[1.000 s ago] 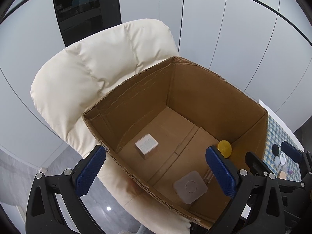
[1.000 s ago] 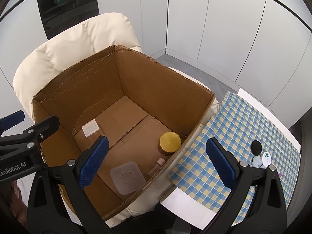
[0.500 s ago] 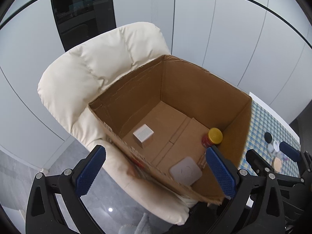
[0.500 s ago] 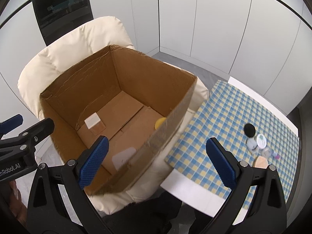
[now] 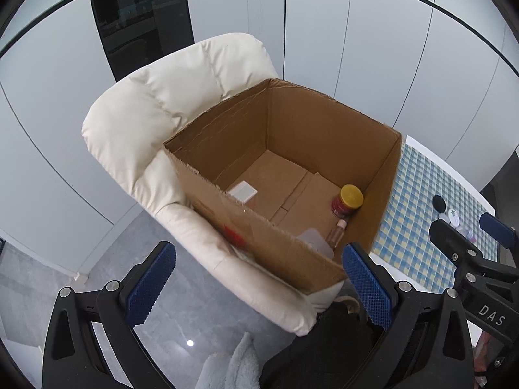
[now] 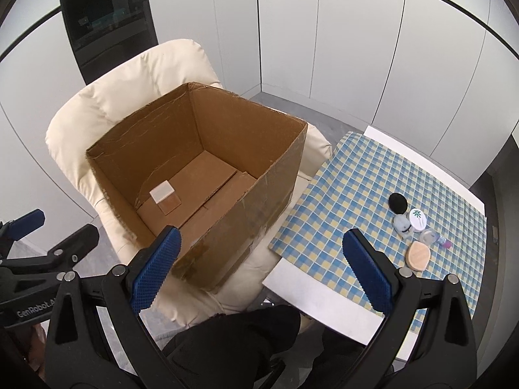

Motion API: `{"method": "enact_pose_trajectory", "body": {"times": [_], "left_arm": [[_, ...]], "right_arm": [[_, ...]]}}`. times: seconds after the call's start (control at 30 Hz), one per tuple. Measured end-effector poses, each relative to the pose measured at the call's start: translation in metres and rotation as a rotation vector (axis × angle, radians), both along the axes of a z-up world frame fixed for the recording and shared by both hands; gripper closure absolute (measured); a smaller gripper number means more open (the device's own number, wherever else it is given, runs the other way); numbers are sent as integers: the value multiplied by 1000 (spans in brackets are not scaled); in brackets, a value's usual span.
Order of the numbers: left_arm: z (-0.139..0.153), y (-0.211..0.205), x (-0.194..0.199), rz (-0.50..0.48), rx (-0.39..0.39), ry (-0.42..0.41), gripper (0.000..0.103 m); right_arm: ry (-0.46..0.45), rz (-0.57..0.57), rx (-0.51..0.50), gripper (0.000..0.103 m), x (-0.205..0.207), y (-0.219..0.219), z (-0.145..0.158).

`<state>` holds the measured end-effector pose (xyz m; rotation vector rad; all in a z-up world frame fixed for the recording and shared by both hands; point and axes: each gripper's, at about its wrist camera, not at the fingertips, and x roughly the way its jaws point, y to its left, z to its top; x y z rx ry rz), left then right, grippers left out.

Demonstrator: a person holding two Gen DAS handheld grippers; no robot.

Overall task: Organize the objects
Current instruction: 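Withdraw both open tools up and away from the cardboard box, then move both open tools back over the checkered table toward the remaining items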

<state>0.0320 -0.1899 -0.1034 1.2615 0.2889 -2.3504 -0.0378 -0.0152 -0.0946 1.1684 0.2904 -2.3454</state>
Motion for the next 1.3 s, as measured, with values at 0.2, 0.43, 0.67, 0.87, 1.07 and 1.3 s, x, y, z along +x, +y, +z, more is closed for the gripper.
{"method": "enact_pose_trajectory", "body": {"times": [0.2,0.43,0.67,0.87,1.07,1.3], "left_arm": [[8,16,14,-10,-8,4,1],[16,28,29,-24,-10,10,1],[17,40,46,-37,2,5,1],[23,50,58,-51,-9,14,1],[25,57,70,-64,4,13,1],[29,65,87,-76,3,15,1]], "right_arm": [[-2,-4,4,2,17,14,5],[4,-8,-4,2,37,32,13],[20,-9,-5,2,56,45,22],[32,-11,-7,2,70,54,29],[38,-18,-11,2,84,64,35],[44,-20,-17,2,102,74,39]]}}
